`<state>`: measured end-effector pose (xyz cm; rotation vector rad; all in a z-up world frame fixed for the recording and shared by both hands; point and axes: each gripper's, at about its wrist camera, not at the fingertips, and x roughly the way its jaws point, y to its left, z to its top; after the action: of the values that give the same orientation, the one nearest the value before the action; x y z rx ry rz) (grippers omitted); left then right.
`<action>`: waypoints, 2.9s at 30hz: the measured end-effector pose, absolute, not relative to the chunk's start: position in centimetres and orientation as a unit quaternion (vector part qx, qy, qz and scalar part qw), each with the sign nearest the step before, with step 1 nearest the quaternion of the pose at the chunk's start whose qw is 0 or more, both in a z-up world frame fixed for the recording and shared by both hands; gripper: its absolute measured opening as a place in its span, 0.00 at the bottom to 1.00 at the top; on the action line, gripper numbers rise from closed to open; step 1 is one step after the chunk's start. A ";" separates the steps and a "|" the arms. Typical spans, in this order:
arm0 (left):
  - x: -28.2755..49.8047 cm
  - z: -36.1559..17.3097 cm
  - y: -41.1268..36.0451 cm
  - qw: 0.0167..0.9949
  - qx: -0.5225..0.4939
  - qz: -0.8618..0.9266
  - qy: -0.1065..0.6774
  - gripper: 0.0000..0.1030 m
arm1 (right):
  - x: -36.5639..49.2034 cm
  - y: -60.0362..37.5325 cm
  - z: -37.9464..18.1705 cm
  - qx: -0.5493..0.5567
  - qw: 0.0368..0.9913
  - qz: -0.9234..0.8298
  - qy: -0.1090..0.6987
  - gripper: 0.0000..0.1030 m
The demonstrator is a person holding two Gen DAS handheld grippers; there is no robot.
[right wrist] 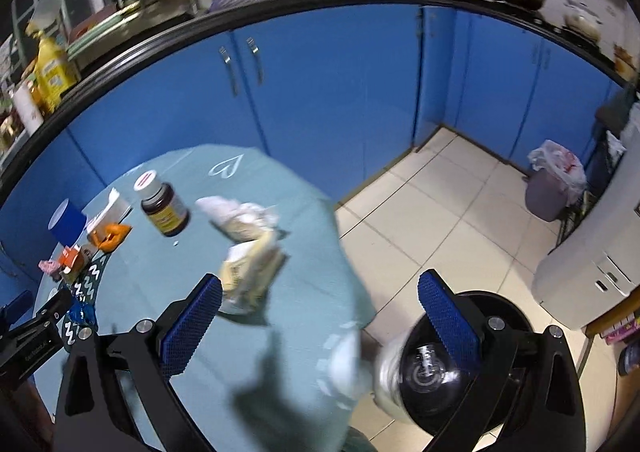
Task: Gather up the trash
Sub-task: 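Grasp the blue snack wrapper with the left gripper while the right gripper grasps the cream paper bag, then carry the wrapper and paper bag to the black bin and release both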
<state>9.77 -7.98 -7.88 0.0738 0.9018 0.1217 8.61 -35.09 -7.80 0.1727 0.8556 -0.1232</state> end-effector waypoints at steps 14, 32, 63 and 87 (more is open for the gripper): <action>11.7 -11.8 -3.2 0.878 0.011 0.052 0.476 0.88 | 13.4 -30.3 -11.6 0.067 0.878 -0.055 0.471 0.93; 11.1 -12.0 -4.4 0.883 0.023 0.015 0.468 0.67 | 13.5 -28.0 -12.8 0.041 0.874 -0.024 0.483 0.48; 5.3 -5.0 -8.3 0.920 0.038 -0.022 0.389 0.65 | 4.6 -31.0 -4.9 0.072 0.911 -0.008 0.405 0.46; 4.0 -0.9 -19.2 0.929 0.080 -0.115 0.342 0.65 | 0.4 -39.1 -2.7 0.103 0.923 -0.070 0.365 0.46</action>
<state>4.04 -19.22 -0.90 0.1643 0.6997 -0.2363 0.42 -39.12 -2.71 0.2117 0.7491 -0.1442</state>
